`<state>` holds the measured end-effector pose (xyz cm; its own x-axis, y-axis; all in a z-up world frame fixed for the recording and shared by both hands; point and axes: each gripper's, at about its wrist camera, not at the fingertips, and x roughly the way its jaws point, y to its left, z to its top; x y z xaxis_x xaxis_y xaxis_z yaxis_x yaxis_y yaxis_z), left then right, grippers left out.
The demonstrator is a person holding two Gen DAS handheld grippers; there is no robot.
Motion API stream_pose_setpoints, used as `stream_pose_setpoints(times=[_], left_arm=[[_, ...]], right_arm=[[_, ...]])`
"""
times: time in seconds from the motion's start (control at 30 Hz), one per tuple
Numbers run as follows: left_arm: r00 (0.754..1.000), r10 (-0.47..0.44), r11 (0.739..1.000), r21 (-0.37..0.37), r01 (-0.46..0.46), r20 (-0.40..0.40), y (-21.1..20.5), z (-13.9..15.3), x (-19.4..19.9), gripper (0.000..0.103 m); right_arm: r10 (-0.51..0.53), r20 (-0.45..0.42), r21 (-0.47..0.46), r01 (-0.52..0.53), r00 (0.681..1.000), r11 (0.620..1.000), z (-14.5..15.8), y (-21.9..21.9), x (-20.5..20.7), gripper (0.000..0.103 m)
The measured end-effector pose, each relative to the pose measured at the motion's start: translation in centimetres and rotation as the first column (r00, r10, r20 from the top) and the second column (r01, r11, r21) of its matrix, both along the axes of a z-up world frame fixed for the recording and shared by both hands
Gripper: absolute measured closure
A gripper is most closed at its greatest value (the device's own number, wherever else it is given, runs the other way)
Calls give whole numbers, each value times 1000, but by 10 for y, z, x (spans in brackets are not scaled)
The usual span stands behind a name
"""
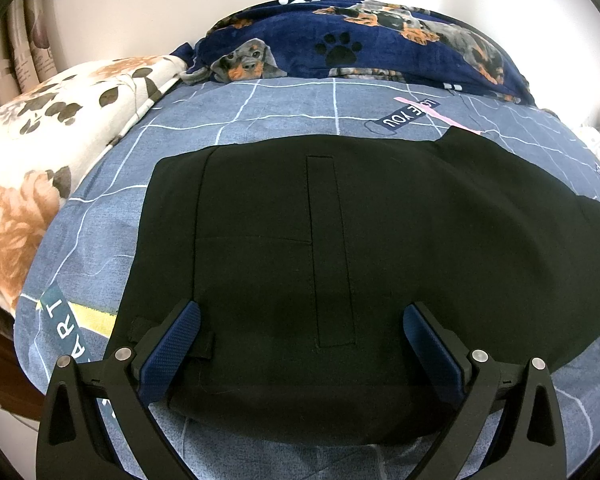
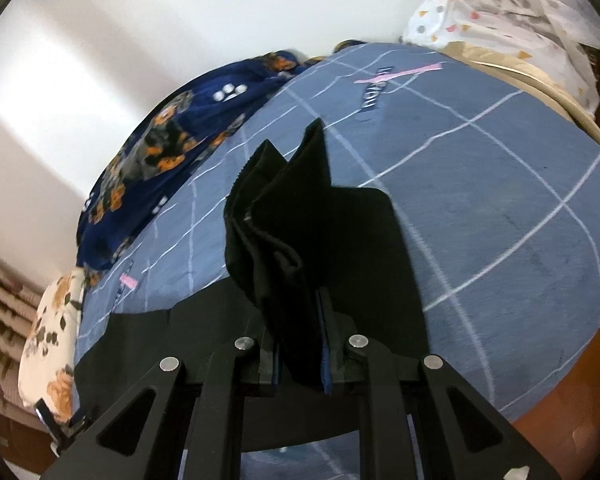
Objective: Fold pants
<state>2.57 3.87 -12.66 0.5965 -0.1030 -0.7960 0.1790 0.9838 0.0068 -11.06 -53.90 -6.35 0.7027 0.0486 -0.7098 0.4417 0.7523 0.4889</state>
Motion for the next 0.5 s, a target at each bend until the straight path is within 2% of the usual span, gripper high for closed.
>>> stream_pose_setpoints(times=[0.5], left_arm=[[1000,3,1000,2,-3,1,-3,0,-2,1]], right_arm=[[160,-58,-14,-161,985,987,-8,52,25,89]])
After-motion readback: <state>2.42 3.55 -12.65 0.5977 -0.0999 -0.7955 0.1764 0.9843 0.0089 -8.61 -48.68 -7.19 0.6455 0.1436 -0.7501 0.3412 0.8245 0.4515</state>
